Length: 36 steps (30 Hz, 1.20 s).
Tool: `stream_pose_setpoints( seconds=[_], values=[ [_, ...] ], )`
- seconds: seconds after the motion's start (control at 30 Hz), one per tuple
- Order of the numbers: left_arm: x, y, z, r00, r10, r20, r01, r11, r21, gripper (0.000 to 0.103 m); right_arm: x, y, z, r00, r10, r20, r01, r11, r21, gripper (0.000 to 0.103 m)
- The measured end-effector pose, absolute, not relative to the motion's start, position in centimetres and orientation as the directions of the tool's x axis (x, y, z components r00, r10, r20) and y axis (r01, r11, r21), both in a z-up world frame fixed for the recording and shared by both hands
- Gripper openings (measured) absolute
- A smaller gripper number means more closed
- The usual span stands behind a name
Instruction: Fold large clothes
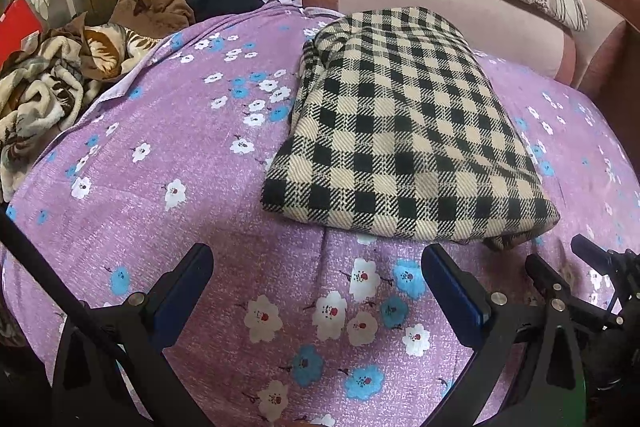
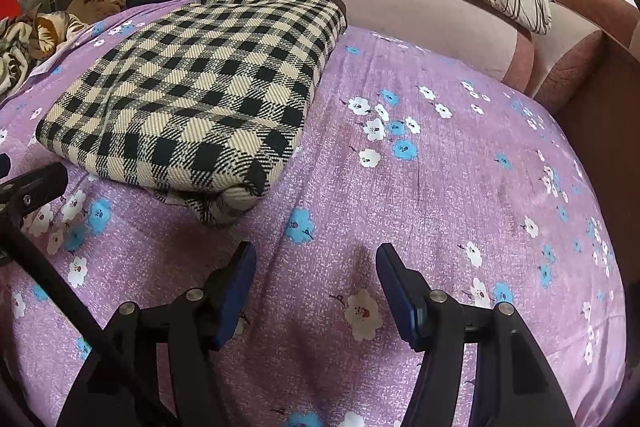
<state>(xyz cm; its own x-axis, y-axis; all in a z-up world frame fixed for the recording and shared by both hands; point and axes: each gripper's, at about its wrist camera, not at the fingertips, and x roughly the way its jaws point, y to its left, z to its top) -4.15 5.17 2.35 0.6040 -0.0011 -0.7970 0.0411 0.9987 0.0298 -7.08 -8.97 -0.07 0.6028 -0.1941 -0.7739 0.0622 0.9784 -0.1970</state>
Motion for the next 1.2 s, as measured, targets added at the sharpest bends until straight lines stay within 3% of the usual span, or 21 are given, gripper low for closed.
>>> stream_pose_setpoints(
  seconds=[1.2],
  values=[
    [-3.48,5.26,1.53,0.574,-0.002,-0.819,0.021,1.0,0.012,0.103,-7.12,-8.65,0.27,0.612,-0.189,-0.768,0.065,0.98,-0.19,0.068]
  ],
)
